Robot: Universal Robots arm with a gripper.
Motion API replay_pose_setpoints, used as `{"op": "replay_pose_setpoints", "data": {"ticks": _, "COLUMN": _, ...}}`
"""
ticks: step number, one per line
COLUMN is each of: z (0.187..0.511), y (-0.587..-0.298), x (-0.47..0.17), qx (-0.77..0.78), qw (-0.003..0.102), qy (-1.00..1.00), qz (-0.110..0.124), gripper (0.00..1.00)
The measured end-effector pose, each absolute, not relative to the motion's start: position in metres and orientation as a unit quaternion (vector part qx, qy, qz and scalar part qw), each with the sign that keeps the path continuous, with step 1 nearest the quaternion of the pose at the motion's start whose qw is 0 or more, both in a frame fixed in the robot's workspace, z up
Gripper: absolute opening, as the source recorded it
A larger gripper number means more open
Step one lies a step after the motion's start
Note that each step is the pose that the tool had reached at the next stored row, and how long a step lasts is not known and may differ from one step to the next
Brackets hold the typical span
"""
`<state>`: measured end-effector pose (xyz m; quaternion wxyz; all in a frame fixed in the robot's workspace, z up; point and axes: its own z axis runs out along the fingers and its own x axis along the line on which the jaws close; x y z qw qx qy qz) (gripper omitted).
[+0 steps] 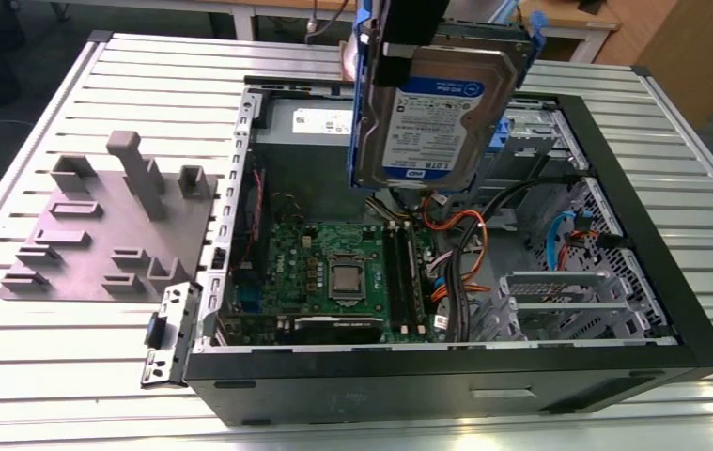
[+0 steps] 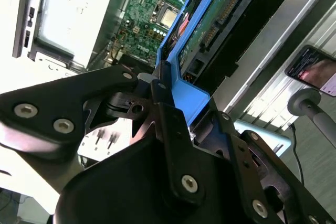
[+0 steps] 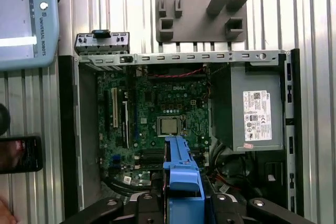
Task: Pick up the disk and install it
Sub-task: 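Insert the disk into the insertion slot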
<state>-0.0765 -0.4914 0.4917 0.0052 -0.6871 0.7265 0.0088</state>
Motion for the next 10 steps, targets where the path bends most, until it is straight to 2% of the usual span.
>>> {"op": "replay_pose_setpoints", "data": {"ticks": 10, "z": 0.490, "y": -0.510, "x": -0.070, "qx": -0.687, "qw": 0.005, "qy": 0.727, "qz": 0.009, "gripper": 0.37}}
